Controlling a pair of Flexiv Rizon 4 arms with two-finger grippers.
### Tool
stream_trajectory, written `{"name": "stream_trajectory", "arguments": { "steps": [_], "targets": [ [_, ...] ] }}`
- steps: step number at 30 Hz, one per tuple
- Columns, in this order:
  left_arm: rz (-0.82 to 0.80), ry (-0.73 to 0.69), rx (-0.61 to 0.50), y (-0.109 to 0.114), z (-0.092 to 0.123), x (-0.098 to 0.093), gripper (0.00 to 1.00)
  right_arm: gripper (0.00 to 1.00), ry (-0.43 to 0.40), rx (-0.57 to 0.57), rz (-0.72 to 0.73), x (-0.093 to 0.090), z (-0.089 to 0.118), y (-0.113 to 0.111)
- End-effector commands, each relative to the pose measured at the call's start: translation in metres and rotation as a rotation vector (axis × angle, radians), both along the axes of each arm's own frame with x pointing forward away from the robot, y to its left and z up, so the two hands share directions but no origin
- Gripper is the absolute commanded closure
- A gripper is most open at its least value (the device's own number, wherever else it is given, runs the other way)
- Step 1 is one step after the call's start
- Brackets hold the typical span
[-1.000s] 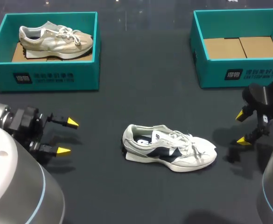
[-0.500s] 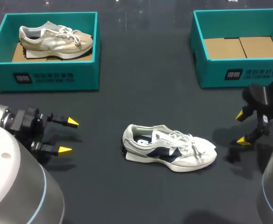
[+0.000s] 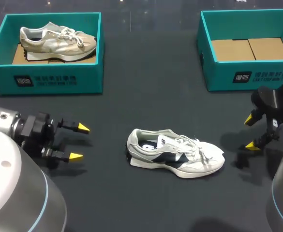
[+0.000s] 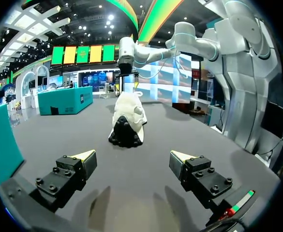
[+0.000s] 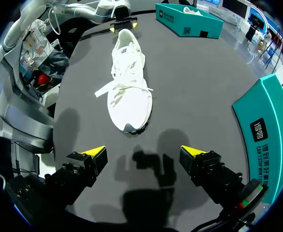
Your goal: Take the shoe out of the shoebox, open the shoe tongue, remove and reinsert the insole, then place the shoe into the shoebox
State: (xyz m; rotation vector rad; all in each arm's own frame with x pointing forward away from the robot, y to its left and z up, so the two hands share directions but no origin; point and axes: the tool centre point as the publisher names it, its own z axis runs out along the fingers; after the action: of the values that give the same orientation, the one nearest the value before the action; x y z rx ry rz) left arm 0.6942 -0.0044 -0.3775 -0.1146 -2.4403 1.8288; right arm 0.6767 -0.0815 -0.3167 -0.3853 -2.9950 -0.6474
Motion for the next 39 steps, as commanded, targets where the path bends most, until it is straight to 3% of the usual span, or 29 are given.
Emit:
{"name": "stream_trajectory", "arguments": {
  "steps": [1,39],
  "targets": [
    [-0.005,-0.001,-0.002,-0.009,-0.004,0.002,0.00,0.00,-0.003,-0.001,-0.001,-0.002,0.000,0.000],
    [-0.070,-0.013,-0.022,-0.076,-0.016,0.010,0.00,0.00,-0.003,-0.001,-0.001,-0.002,0.000,0.000]
  ]
}}
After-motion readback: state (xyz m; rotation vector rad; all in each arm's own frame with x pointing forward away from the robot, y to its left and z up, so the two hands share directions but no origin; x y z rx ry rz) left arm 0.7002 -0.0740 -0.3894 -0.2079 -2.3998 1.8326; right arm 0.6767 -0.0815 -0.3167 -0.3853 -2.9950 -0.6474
